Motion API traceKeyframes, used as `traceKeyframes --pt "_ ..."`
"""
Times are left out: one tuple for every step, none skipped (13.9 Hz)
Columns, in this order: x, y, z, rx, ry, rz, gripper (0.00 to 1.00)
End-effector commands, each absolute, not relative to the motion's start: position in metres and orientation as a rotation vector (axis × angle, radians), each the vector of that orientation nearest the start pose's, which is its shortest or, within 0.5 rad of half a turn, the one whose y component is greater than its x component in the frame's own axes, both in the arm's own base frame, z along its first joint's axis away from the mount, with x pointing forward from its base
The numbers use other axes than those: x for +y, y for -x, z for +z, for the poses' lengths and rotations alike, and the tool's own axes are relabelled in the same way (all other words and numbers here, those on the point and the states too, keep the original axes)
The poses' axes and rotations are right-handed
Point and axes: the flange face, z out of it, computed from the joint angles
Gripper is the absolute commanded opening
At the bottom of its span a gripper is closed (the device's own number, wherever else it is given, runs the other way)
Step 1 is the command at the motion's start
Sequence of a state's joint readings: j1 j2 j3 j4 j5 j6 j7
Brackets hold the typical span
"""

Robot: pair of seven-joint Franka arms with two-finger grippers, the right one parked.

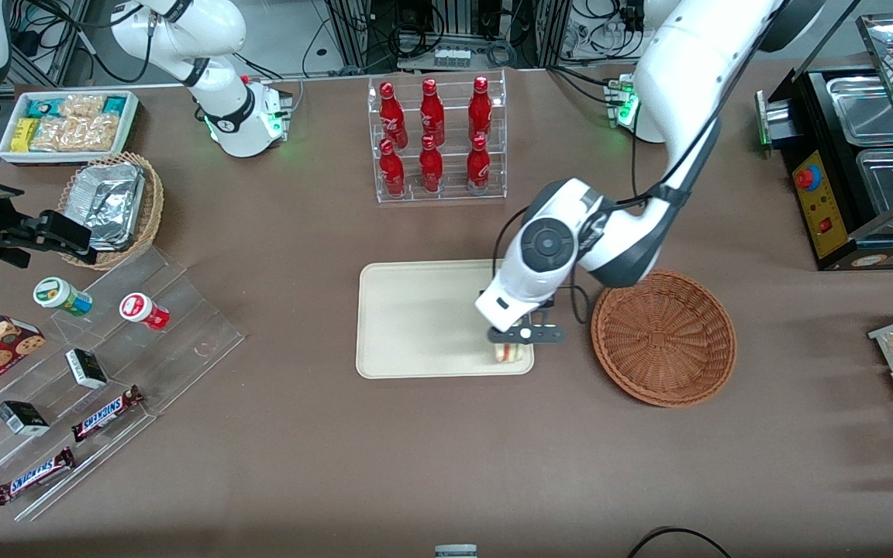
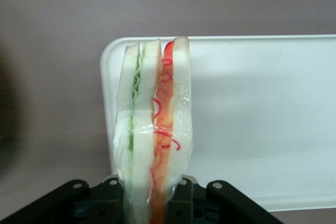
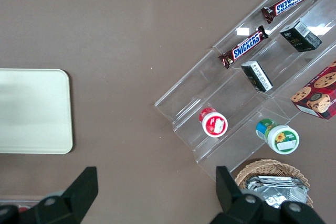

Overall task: Place sandwich from basket to tray
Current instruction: 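Lift the sandwich and carry it over the cream tray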

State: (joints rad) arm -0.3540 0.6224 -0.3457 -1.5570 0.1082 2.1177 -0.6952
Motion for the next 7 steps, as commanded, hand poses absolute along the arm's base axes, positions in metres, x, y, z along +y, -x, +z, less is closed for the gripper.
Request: traceKeyframes --pt "-0.442 -0.561 0.288 0.007 3.212 0.124 0.0" --pt "-0.443 -0.561 0.284 0.02 3.216 0.127 0.0" --pt "-0.444 -0.562 0.279 0.034 3.219 0.124 0.0" --pt "-0.444 -0.561 0.274 0.051 3.217 0.132 0.0" --pt "-0.446 -0.559 0.268 0.081 3.207 0.135 0.0" --pt "-0.448 -0.557 0.262 0.093 3.199 0.137 0.0" --pt "-0.45 -0.556 0.257 0.099 3.198 0.143 0.0"
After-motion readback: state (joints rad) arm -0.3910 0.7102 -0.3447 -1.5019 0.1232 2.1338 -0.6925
